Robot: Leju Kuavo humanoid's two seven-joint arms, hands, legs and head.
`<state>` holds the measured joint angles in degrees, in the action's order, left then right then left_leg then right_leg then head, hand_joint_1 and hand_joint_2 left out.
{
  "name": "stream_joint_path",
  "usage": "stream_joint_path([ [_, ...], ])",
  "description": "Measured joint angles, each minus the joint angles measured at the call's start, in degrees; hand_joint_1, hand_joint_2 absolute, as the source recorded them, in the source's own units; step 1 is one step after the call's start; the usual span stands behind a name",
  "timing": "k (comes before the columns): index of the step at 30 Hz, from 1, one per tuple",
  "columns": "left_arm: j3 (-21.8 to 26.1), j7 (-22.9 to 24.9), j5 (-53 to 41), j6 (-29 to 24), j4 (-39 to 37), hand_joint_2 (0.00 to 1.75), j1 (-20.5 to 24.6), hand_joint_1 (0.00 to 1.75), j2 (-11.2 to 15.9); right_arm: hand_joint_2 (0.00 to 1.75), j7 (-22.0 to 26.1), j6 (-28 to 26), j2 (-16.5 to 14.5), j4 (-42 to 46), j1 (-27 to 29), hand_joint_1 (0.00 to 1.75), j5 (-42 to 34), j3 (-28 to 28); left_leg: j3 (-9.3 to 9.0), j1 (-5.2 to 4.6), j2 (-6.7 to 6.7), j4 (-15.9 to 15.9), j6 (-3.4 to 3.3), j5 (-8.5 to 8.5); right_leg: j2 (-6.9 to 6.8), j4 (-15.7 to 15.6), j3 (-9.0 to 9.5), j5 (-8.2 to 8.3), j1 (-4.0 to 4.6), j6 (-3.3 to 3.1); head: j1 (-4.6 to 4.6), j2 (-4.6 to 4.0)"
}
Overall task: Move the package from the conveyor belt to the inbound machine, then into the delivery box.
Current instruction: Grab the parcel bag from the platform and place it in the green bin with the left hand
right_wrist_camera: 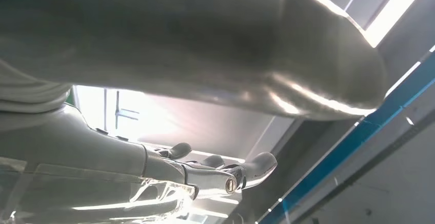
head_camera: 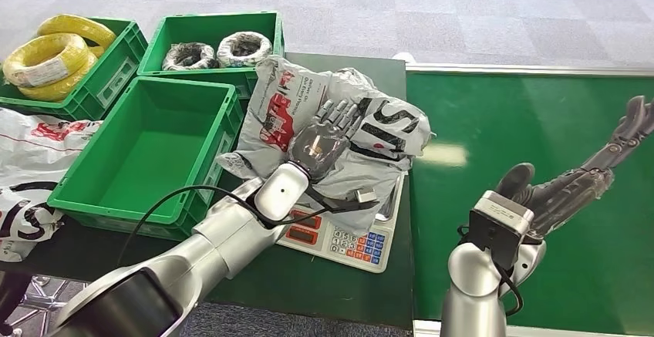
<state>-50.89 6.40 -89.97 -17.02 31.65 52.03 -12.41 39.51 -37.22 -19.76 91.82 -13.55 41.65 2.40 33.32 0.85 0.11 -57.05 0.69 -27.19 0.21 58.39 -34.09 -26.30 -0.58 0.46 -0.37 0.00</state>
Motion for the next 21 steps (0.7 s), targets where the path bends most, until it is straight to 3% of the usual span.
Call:
stream_joint_path([
  [2, -1.82, -0.18, 0.03, 0.35, -2.85, 1.75, 0.61, 0.00, -0.08, 0.00, 0.08, 0.00, 0.01, -0.52, 0.44, 0.00, -0.28, 0.21, 0.00, 0.02, 0.00, 0.01, 0.00, 0.00, 0.00, 0.00, 0.01, 0.00, 0.02, 0.00, 0.00, 0.00],
  [6, -4.45, -1.24, 0.05, 1.18, -6.41, 1.75, 1.07, 1.56, -0.15, 0.00, 0.25, 0.00, 0.05, -1.30, 1.37, 0.00, -0.77, 0.46, -0.02, 0.02, 0.00, 0.02, 0.01, 0.01, -0.01, 0.01, 0.05, 0.00, 0.03, 0.00, 0.01, 0.00],
  [11, -5.81, -3.39, 0.16, 0.74, -8.61, 1.75, 1.11, 1.67, -0.16, 0.00, 0.39, 0.00, 0.08, -1.55, 2.59, 0.00, -1.06, 0.57, -0.03, 0.01, -0.01, 0.01, 0.01, 0.01, -0.02, 0.01, 0.08, 0.00, 0.01, 0.00, 0.02, 0.00],
  [21, -5.65, -4.25, 0.14, -0.58, -9.54, 1.75, 2.29, 1.66, -0.11, 0.00, 0.45, 0.00, 0.41, -1.99, 3.50, 0.00, -1.17, 0.90, -0.04, 0.02, -0.01, 0.01, 0.01, 0.01, -0.01, 0.01, 0.07, 0.01, 0.01, 0.00, 0.01, 0.00],
])
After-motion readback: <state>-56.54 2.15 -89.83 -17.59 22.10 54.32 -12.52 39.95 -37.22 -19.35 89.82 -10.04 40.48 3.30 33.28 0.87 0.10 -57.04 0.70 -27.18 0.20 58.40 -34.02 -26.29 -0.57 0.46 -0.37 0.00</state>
